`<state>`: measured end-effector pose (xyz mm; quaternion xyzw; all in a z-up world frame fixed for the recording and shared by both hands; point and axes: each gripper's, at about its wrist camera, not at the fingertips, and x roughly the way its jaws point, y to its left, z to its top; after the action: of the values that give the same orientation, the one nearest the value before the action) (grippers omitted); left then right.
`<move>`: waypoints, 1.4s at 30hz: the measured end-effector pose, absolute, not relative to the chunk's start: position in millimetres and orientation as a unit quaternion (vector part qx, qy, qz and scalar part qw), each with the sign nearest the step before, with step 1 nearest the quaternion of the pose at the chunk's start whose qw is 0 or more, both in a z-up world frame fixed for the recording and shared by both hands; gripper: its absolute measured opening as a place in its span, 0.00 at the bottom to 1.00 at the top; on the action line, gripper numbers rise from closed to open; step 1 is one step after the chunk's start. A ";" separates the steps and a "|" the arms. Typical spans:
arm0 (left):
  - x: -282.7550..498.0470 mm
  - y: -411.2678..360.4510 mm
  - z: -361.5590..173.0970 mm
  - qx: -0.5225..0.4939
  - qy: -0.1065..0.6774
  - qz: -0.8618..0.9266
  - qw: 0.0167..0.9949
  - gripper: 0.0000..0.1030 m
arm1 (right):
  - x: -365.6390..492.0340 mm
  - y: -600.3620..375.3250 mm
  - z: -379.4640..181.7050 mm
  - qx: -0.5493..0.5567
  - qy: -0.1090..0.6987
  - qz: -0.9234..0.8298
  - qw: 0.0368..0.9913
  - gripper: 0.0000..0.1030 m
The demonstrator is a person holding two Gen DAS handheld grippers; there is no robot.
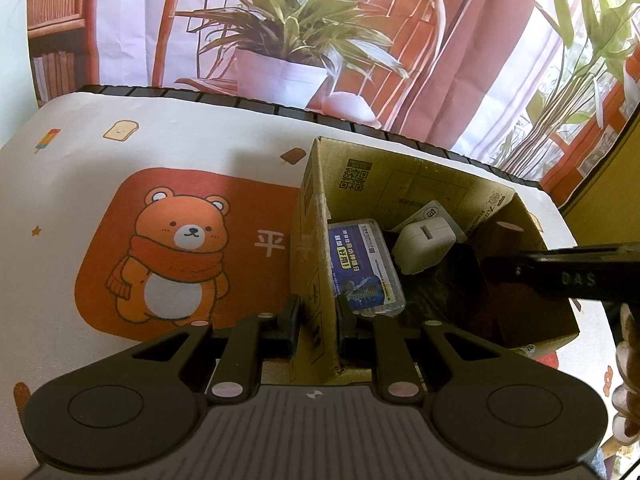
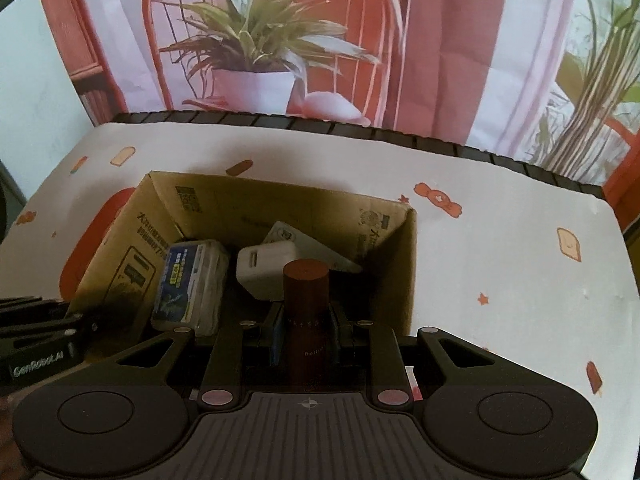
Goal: Organize rigid objects
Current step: 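Lift the red bottle with the right tool and lower it into the box, then open the right tool to release the red bottle in the box, then move the right tool back to the grey ONGSICH power bank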
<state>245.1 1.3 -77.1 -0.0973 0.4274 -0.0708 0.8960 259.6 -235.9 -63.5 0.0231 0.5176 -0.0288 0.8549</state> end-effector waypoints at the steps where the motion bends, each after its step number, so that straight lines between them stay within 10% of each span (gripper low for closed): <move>1: 245.4 1.2 -77.1 -0.097 0.427 -0.071 0.896 0.18 | 261.7 -236.4 -64.7 0.026 0.519 -0.032 0.854 0.20; 25: 245.3 1.2 -77.1 -0.096 0.428 -0.070 0.896 0.18 | 274.0 -224.3 -76.3 -0.050 0.493 -0.057 0.867 0.29; 42: 245.1 0.8 -77.3 -0.096 0.429 -0.070 0.896 0.18 | 179.6 -217.9 -24.7 -0.014 0.288 -0.100 0.952 0.97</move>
<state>245.1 0.8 -77.3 -0.0962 0.4286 -0.0704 0.8956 179.6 -217.9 -24.7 -0.0143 0.2881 -0.1002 0.9522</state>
